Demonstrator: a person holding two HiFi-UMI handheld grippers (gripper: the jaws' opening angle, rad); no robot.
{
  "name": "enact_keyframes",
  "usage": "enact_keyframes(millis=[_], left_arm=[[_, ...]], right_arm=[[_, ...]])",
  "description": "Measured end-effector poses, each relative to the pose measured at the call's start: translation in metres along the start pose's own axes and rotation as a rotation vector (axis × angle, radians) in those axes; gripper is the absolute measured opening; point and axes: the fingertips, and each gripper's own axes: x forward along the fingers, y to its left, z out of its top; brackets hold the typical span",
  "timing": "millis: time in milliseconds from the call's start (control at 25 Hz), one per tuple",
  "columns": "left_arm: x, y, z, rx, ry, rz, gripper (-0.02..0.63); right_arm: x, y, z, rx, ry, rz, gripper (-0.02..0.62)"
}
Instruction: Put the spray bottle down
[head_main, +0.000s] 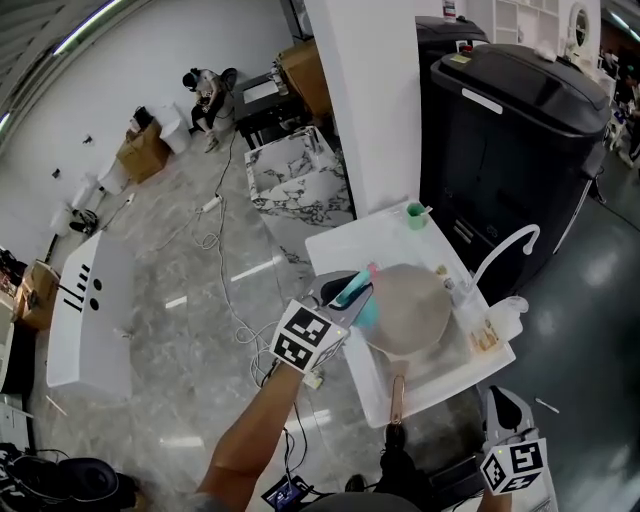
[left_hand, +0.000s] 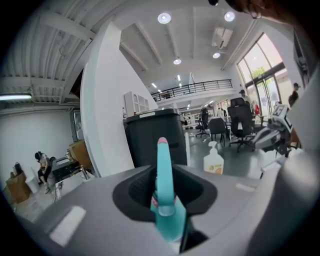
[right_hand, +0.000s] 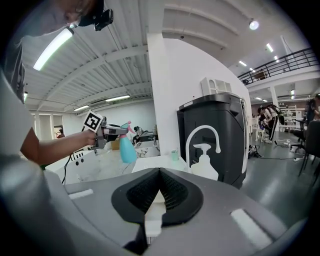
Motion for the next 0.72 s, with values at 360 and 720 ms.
enact_keyframes(millis=[360,720], left_arm=[[0.048,0.062,-0.045,-0.055,0.047,0.095,0.086],[0.069,0.11,-0.108,-0.108,0.119,0.192,0.086]], right_arm=[[0.047,-0.018,-0.02,0.005,0.055,0.036,0.002],[0.089,-0.02,-0.037,0.009,0.097,0.075,0.002]])
